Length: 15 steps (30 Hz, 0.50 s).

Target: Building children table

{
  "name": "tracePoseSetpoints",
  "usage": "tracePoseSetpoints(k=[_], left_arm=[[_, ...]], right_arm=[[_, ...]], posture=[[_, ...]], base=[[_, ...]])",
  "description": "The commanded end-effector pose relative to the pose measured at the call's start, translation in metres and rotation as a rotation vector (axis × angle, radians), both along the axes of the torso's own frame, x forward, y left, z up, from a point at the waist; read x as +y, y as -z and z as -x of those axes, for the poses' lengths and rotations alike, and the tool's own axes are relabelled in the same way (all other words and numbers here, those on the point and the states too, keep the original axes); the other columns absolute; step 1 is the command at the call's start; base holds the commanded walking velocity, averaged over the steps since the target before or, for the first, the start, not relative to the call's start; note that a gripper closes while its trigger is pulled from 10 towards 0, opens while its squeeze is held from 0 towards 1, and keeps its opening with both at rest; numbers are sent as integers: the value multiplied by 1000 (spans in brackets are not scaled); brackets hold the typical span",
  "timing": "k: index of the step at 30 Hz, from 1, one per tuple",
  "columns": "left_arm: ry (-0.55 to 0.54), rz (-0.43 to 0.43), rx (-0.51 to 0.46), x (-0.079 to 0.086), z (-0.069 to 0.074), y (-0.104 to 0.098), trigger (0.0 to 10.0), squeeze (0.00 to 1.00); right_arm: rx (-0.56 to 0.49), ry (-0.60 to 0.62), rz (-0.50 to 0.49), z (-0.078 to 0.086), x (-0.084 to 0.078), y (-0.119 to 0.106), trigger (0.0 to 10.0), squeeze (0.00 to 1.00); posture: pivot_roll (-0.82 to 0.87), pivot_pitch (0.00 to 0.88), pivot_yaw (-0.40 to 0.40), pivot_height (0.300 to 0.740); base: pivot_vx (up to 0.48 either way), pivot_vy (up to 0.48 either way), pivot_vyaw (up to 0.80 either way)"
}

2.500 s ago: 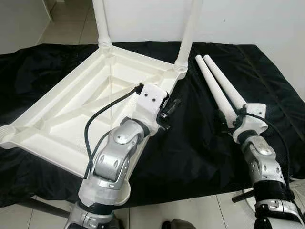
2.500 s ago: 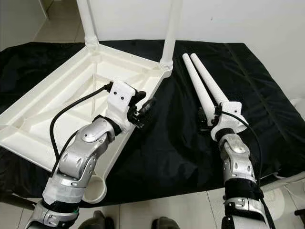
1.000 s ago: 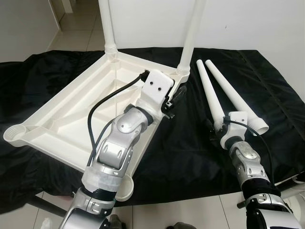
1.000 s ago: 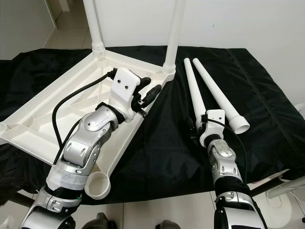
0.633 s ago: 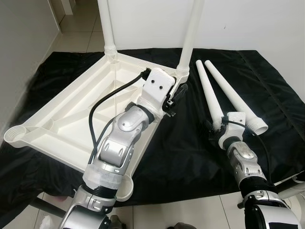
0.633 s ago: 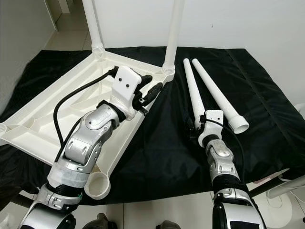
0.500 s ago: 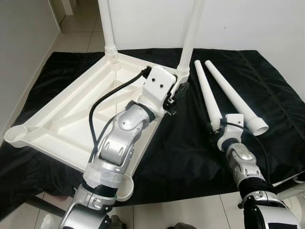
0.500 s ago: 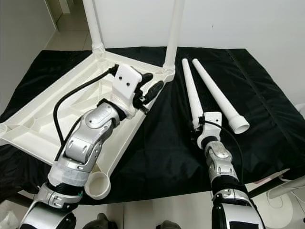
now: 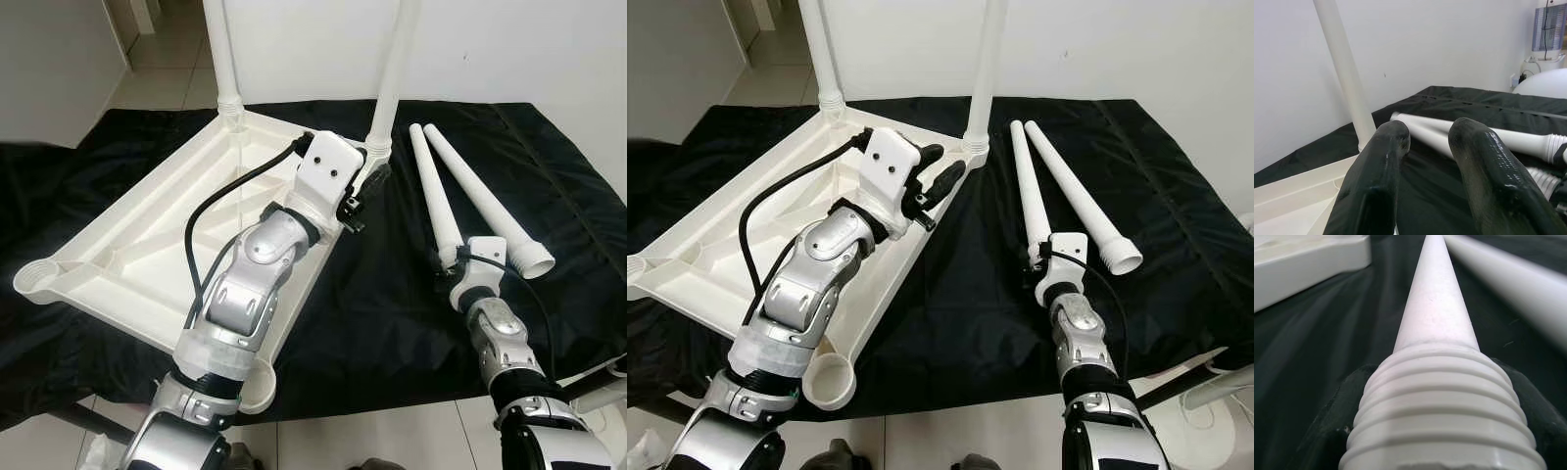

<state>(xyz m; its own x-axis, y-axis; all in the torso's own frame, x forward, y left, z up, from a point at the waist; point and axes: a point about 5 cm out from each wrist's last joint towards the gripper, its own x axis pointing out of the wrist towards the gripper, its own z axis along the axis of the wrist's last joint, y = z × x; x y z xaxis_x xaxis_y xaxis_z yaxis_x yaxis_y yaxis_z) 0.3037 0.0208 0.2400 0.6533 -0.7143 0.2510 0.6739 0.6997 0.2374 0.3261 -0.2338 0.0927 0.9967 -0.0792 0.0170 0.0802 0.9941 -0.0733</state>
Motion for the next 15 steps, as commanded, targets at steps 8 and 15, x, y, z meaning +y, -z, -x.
tracePoseSetpoints(k=[8,15], left_arm=[[-78,14,-7,10,-15,-7,10000,0],[-76,34,13,15,-19,-12,10000,0]], right_arm=[[-305,25,67,-8,11,-58,10000,0],[-503,-56,51,-10,21,-100,10000,0]], posture=[[-119,0,65,740],[-117,0,66,740]], base=[[0,0,0],[0,0,0]])
